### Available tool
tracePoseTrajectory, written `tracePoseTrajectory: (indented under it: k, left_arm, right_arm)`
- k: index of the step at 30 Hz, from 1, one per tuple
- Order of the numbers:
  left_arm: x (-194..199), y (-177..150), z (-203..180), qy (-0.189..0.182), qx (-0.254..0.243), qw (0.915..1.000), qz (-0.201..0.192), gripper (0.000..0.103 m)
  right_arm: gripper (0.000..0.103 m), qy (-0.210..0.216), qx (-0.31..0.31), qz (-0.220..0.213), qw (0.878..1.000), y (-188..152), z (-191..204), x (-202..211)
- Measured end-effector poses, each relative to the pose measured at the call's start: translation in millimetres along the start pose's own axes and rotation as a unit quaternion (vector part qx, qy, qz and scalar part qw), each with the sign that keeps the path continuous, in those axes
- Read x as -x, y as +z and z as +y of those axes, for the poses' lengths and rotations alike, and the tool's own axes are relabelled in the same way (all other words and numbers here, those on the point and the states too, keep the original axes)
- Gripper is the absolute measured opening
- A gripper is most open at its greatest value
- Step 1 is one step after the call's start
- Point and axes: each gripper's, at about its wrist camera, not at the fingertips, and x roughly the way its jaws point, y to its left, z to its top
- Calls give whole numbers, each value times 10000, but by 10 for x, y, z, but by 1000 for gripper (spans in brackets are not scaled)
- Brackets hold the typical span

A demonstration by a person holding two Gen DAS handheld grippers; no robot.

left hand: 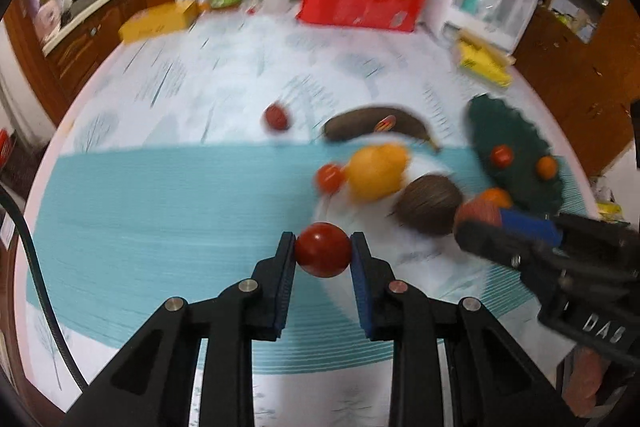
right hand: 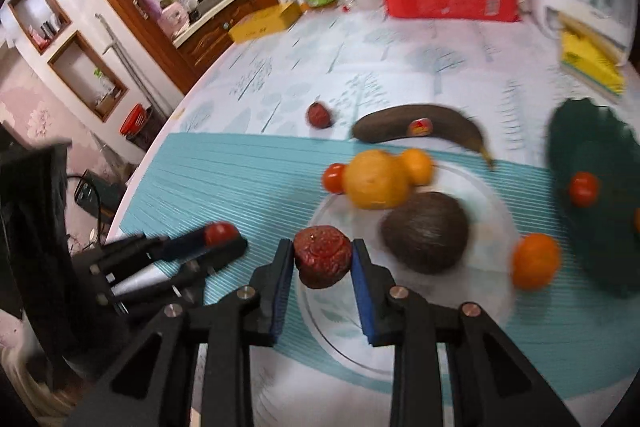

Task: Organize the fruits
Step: 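Carry the tomato and lychee over the green plate with both tools, then lower both fruits into the green plate and open both tools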

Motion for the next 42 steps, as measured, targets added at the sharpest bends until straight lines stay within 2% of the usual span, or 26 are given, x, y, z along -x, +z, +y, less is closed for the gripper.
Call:
tracePoseTrajectory:
  k: [6,9,16,23,27,31,35,42]
  left_arm:
    - [294,384,-706,-507,-418,9974,-307,25]
    - [372,591,-1202,-678,-688,9946,-379,25]
    - [365,1119,-2161,-668,-1037,9911,-497,25]
    - [260,1538,-2743,-573,-981,9922,-522,26]
    - [85,1683,-2930,-442,-891,9943,-391,26]
    - [-190,1756,-3066,-224,-832,9961,-169,26]
    - [-476,1748,-3126,33,-869,9962,69,26]
    - [-1022,1713,-3108,451,-887,9940,464,26]
  right_arm:
    - [29,-352,-279,-441,9980,-16,-429,653]
    - [29,-628,-381,-658,9951,9,-712,1012]
    - [29,-1290,-307,-1095,9851,186,-1359,1747]
    - [29,-1749,-35,-1261,9765,537,-1984,2157]
    - [29,-1721,51,-1315,9762,723,-2252,2237]
    - [29,-1575,-20,-1180,9804,876,-2493,2124]
    - [29,-1289,-196,-889,9875,921,-2687,1838]
    - [29,-1138,-247,-396,9924,893,-2853,1243]
